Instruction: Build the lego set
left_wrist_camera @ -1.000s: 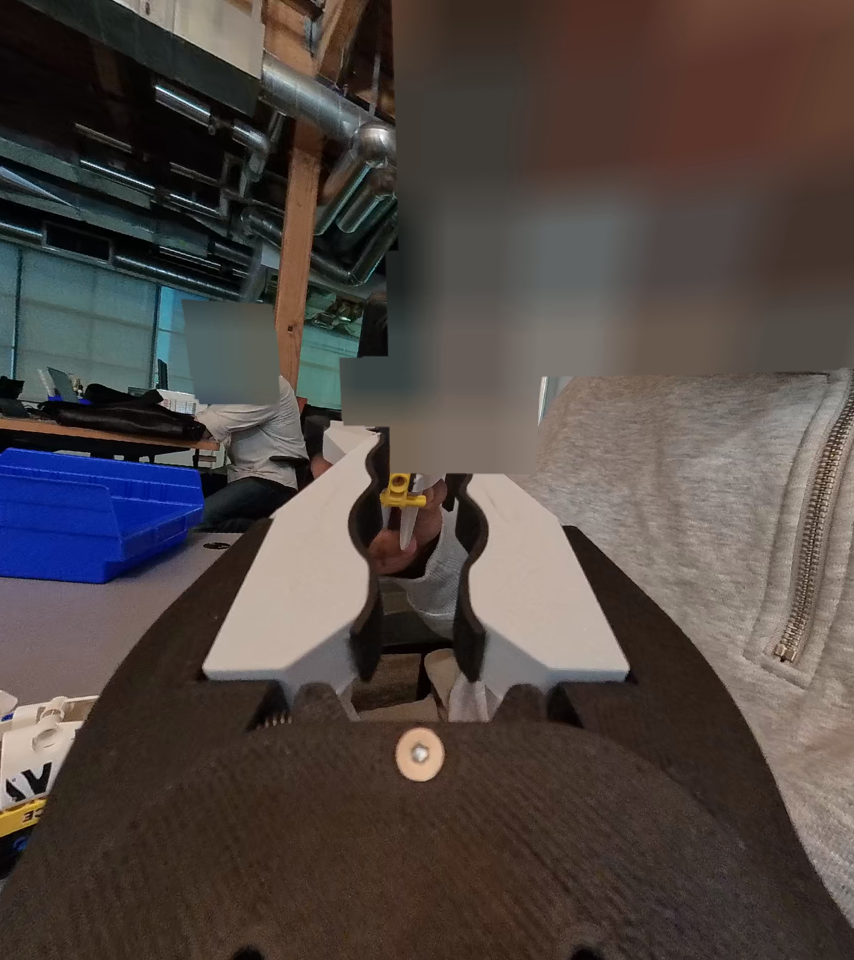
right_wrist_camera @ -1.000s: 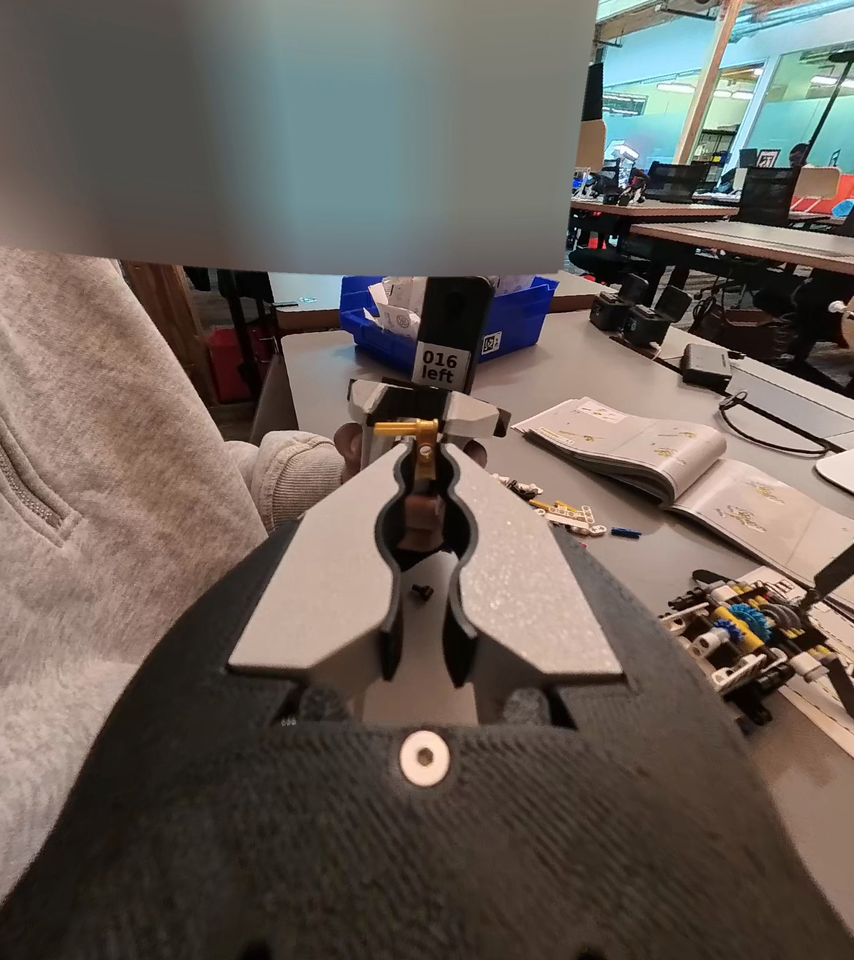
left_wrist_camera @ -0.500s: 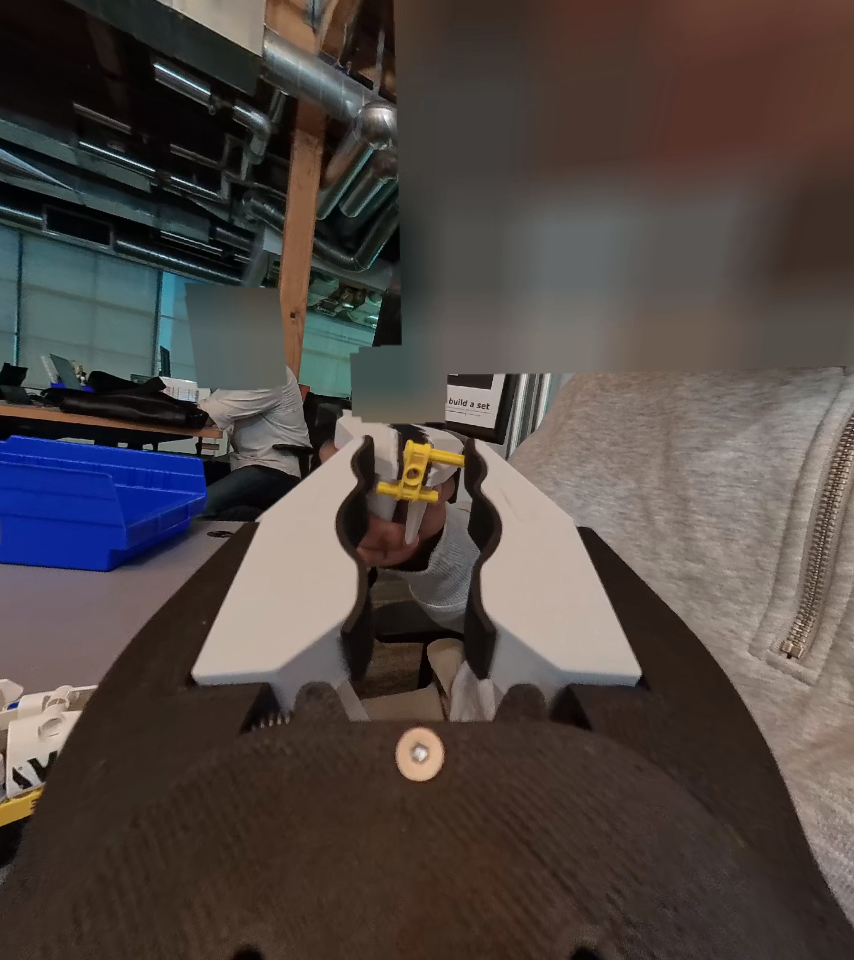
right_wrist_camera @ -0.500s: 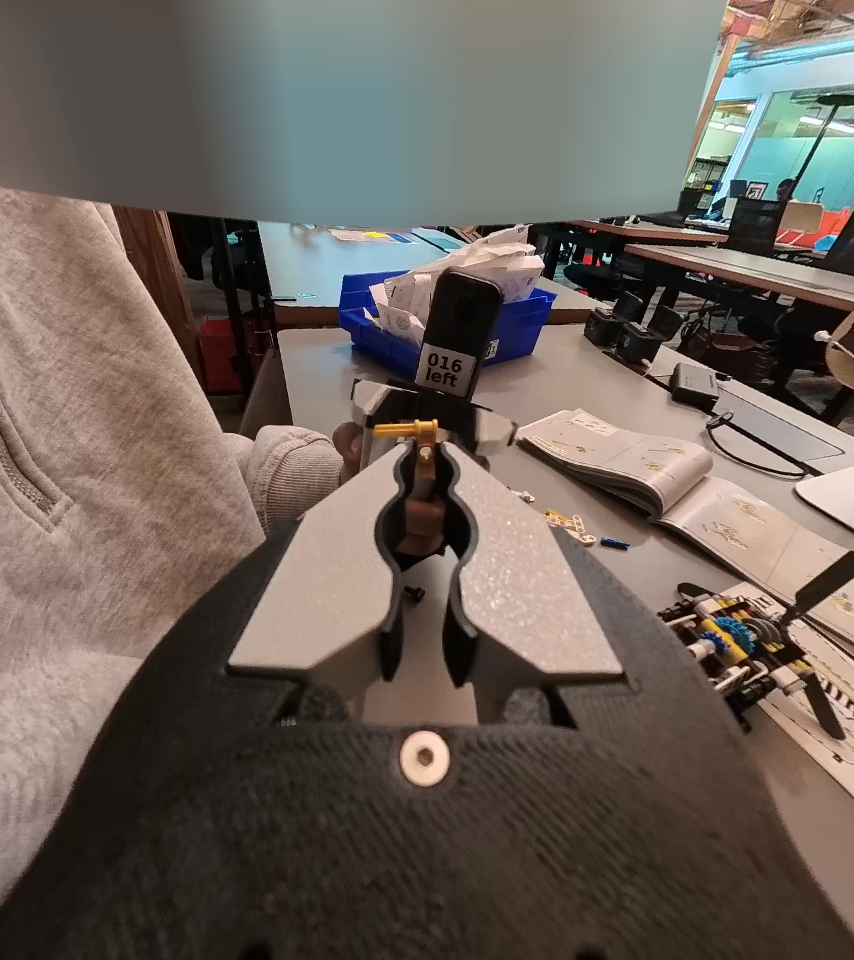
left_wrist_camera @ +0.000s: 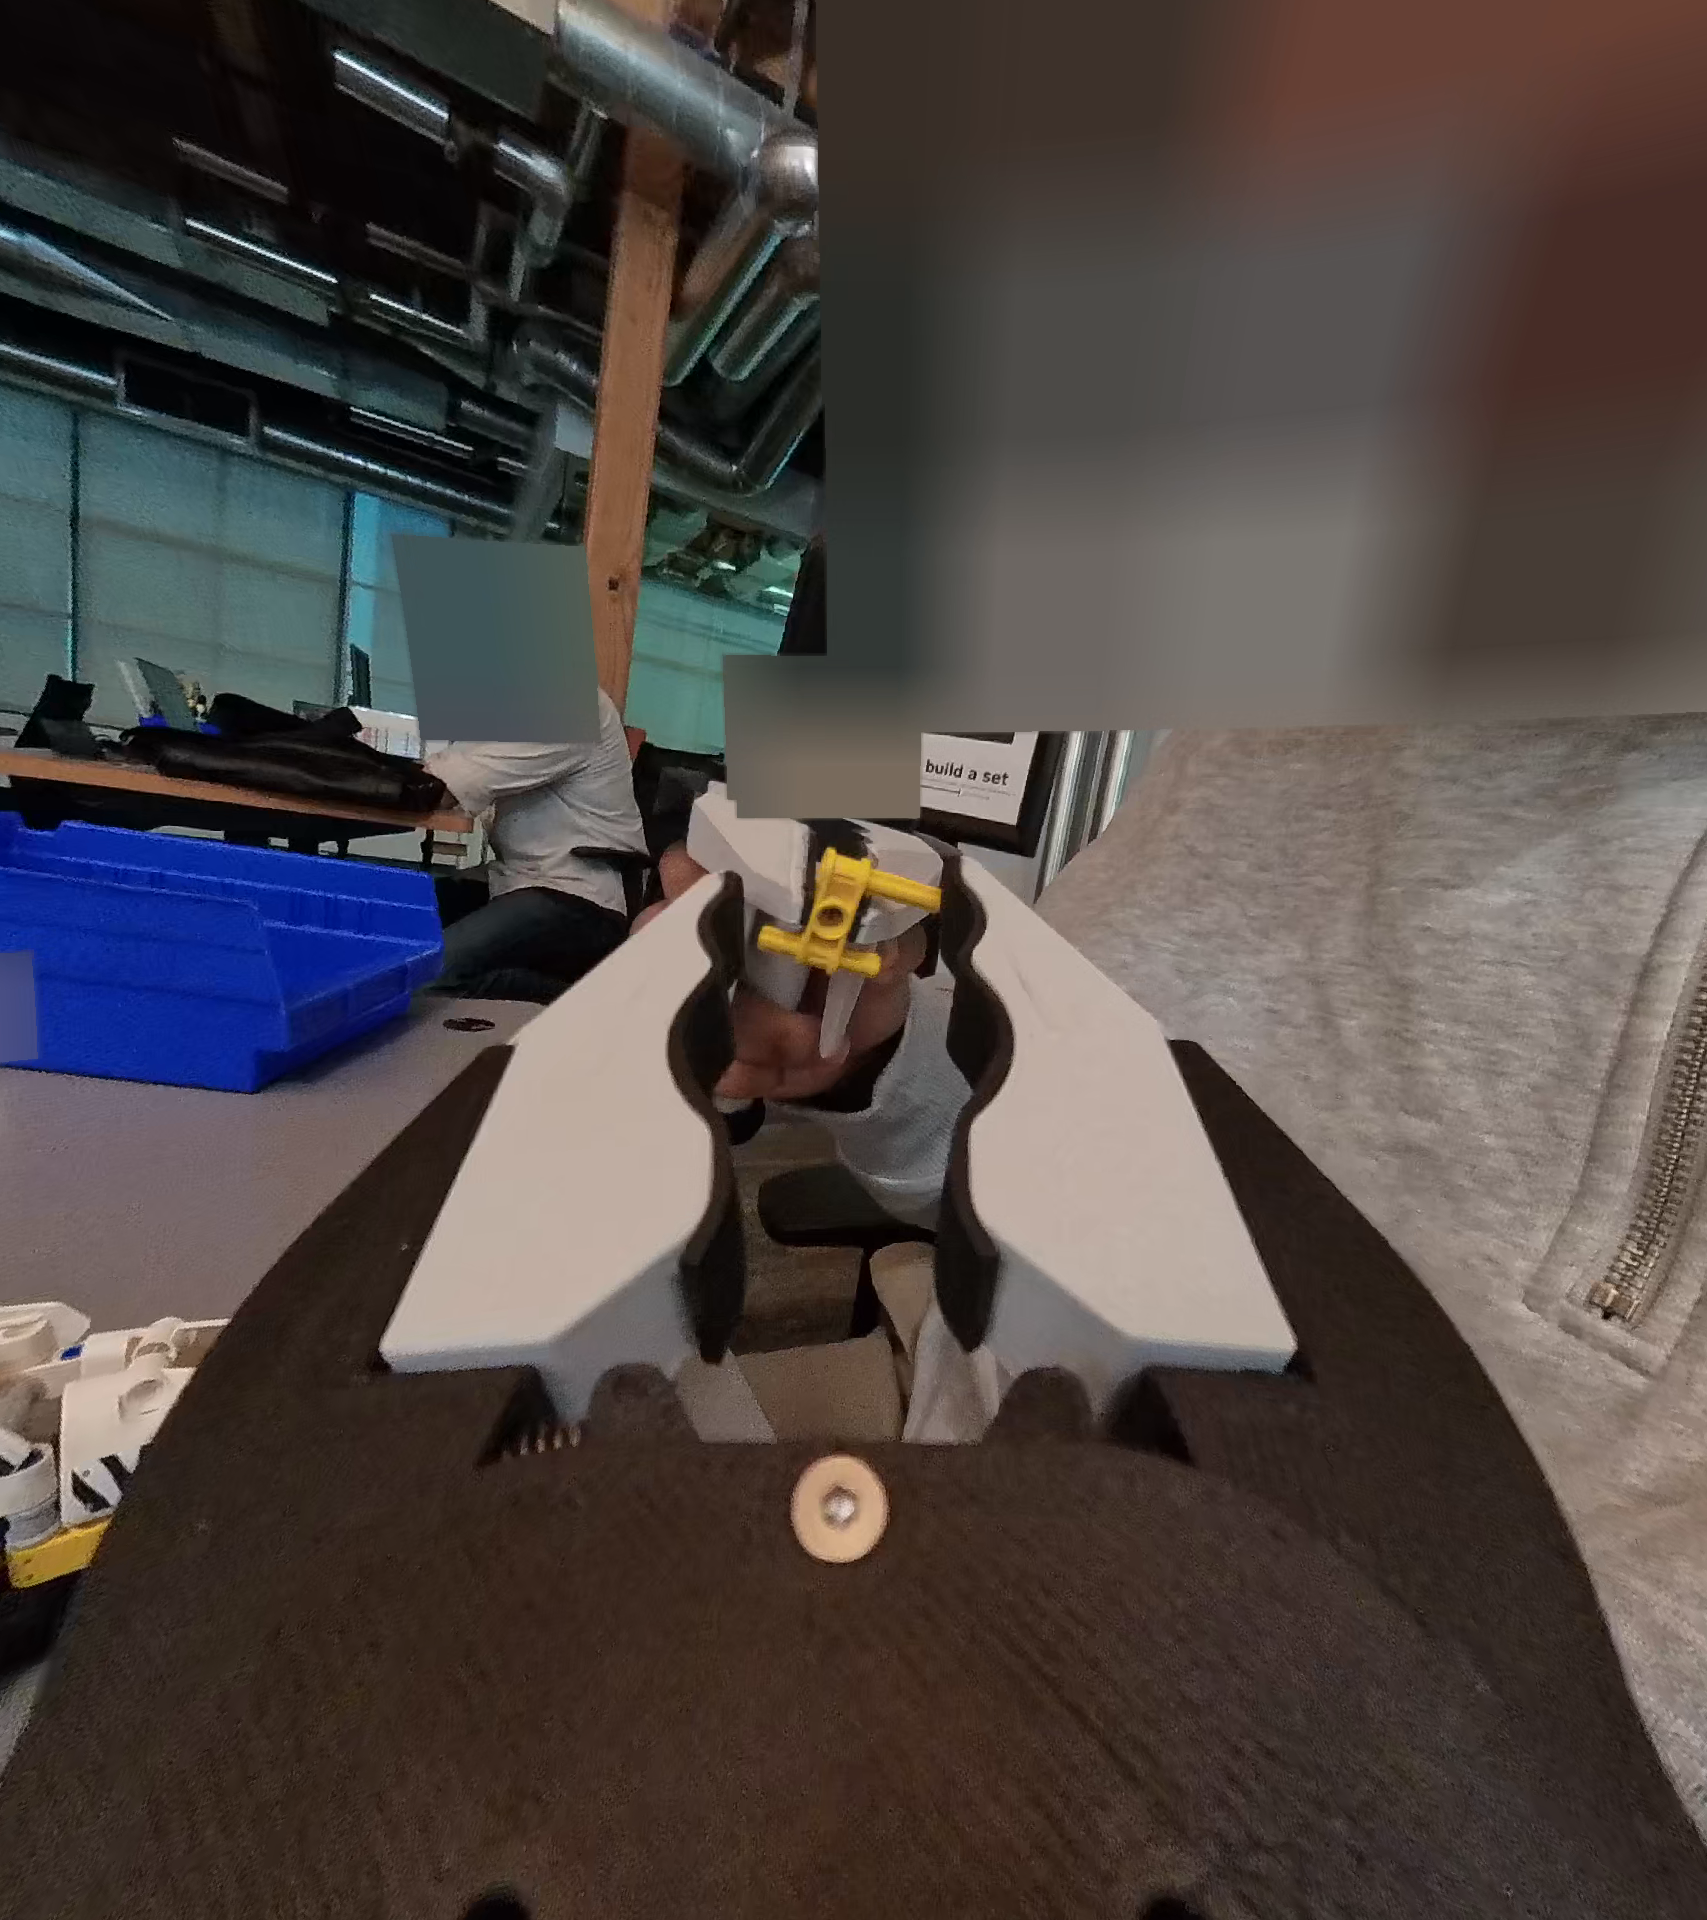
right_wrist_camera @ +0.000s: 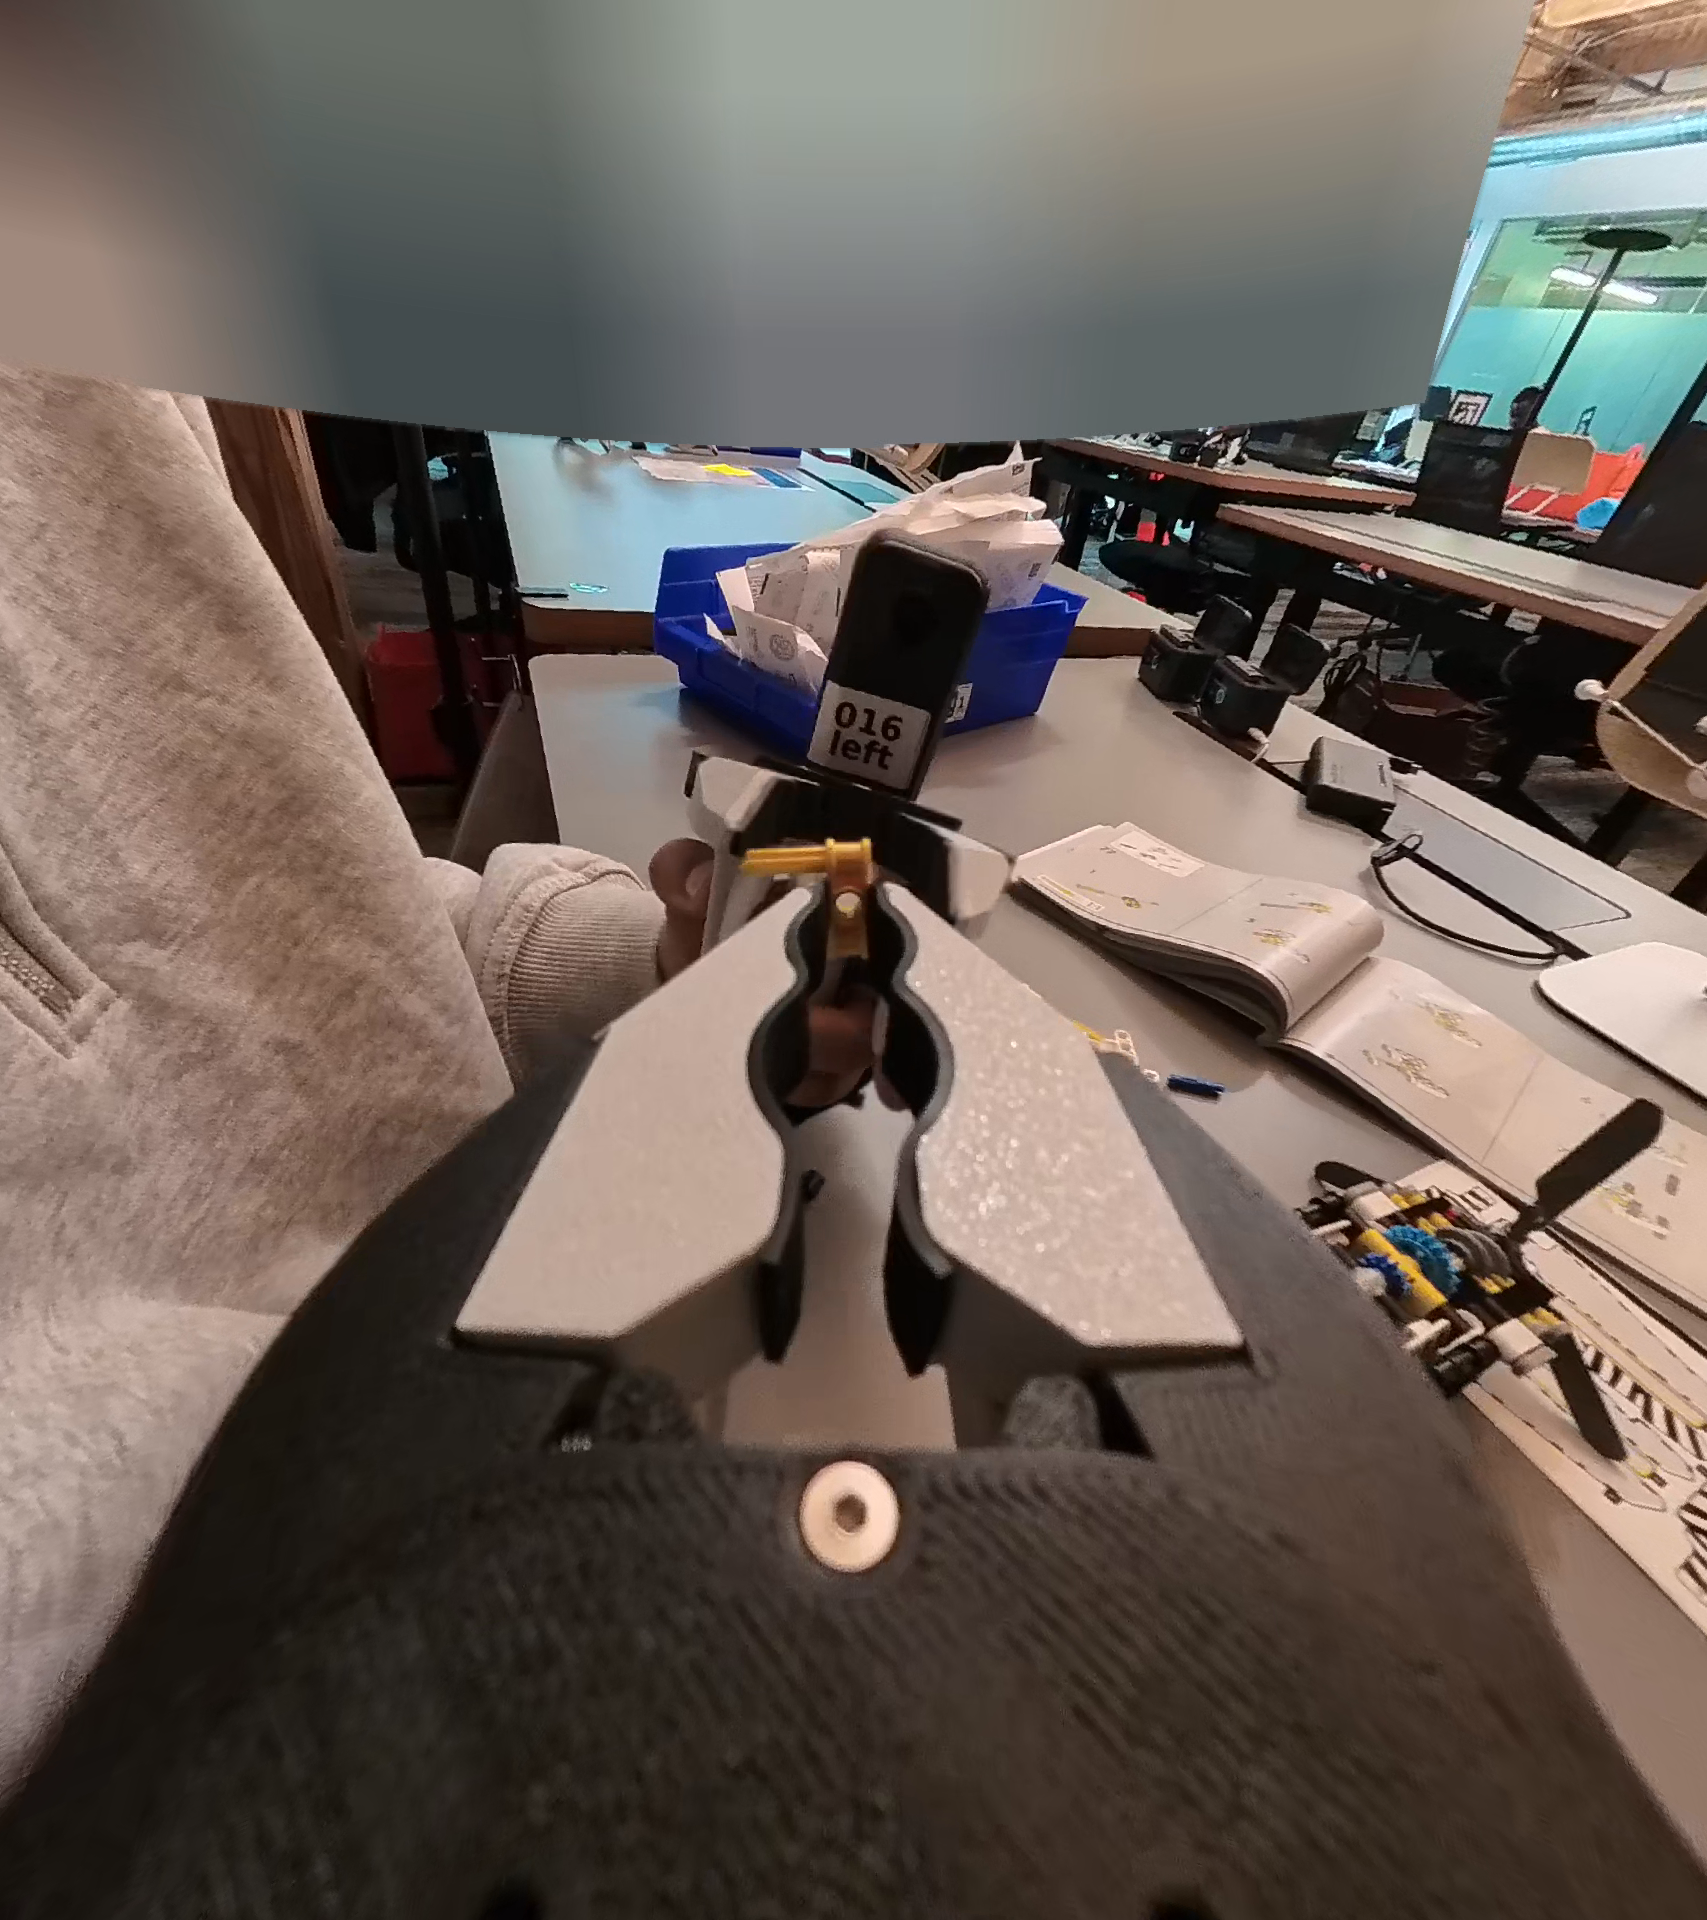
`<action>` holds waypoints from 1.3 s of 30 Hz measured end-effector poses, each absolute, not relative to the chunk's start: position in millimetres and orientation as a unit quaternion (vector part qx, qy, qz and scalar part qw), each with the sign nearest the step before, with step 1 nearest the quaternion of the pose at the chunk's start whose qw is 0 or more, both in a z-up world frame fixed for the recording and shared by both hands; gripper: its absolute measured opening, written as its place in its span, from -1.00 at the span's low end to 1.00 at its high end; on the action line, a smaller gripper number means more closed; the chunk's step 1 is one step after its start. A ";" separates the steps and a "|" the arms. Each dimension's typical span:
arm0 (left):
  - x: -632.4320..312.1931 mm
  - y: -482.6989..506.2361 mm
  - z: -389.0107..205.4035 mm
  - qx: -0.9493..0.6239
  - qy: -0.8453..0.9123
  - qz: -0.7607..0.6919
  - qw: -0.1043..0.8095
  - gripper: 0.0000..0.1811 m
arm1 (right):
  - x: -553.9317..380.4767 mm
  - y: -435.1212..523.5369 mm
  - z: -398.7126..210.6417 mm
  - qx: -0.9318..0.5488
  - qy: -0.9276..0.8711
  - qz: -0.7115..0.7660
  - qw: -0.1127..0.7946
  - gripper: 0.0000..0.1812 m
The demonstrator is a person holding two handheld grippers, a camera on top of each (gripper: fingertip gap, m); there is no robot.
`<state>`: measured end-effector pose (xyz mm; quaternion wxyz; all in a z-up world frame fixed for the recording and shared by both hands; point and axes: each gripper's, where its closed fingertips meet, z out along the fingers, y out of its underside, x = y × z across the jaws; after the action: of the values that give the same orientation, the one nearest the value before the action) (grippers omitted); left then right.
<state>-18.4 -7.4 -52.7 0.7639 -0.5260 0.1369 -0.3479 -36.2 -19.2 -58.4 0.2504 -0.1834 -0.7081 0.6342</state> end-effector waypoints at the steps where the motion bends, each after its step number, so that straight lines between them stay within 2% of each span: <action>1: -17.6 -7.6 -53.4 -0.528 0.140 -0.347 0.763 -0.61 | -36.4 -18.5 -58.8 -0.184 -0.709 0.633 0.252 -0.95; 39: -19.0 -12.2 -50.4 -0.522 0.142 -0.350 0.765 -0.66 | -35.3 -21.5 -59.0 -0.178 -0.709 0.641 0.235 -0.95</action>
<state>-19.0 -12.2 -50.4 0.7651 -0.5218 0.1419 -0.3496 -35.3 -21.5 -59.0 0.2346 -0.1782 -0.7089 0.6408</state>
